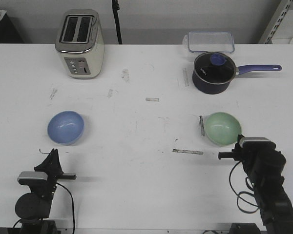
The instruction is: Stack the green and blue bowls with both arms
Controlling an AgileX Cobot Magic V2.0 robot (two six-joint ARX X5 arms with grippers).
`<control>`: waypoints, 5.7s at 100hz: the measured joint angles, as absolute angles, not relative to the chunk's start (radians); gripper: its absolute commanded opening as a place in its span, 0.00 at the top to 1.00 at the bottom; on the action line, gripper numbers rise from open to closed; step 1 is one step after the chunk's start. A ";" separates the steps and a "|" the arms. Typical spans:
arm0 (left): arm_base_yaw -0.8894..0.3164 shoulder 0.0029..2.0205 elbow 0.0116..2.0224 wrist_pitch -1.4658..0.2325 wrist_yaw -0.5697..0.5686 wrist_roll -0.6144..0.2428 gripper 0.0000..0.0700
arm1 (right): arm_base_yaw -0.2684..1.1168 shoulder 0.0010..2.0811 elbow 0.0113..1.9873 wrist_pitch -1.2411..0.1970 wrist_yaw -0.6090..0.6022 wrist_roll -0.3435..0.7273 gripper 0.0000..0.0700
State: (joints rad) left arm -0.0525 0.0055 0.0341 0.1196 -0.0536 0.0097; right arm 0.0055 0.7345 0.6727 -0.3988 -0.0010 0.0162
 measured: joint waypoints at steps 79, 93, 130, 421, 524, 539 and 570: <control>-0.052 0.006 0.034 0.120 -0.054 0.010 1.00 | -0.071 1.308 1.279 -0.966 -0.004 0.036 0.68; -0.052 0.006 0.034 0.120 -0.054 0.010 1.00 | -0.120 1.352 1.320 -0.979 -0.008 0.050 0.42; -0.052 0.006 0.034 0.120 -0.054 0.010 1.00 | -0.188 1.473 1.320 -0.931 -0.085 0.049 0.38; -0.052 0.006 0.034 0.120 -0.054 0.010 1.00 | 0.524 1.727 1.336 -0.587 -0.048 0.566 0.45; -0.052 0.006 0.034 0.119 -0.054 0.010 1.00 | 0.270 1.188 0.902 -0.013 0.013 0.001 0.99; -0.052 0.006 0.034 0.120 -0.054 0.010 1.00 | 0.173 1.039 0.746 0.054 0.016 -0.012 0.99; -0.052 0.006 0.034 0.119 -0.054 0.010 1.00 | -0.007 0.715 0.510 0.072 -0.026 -0.019 0.99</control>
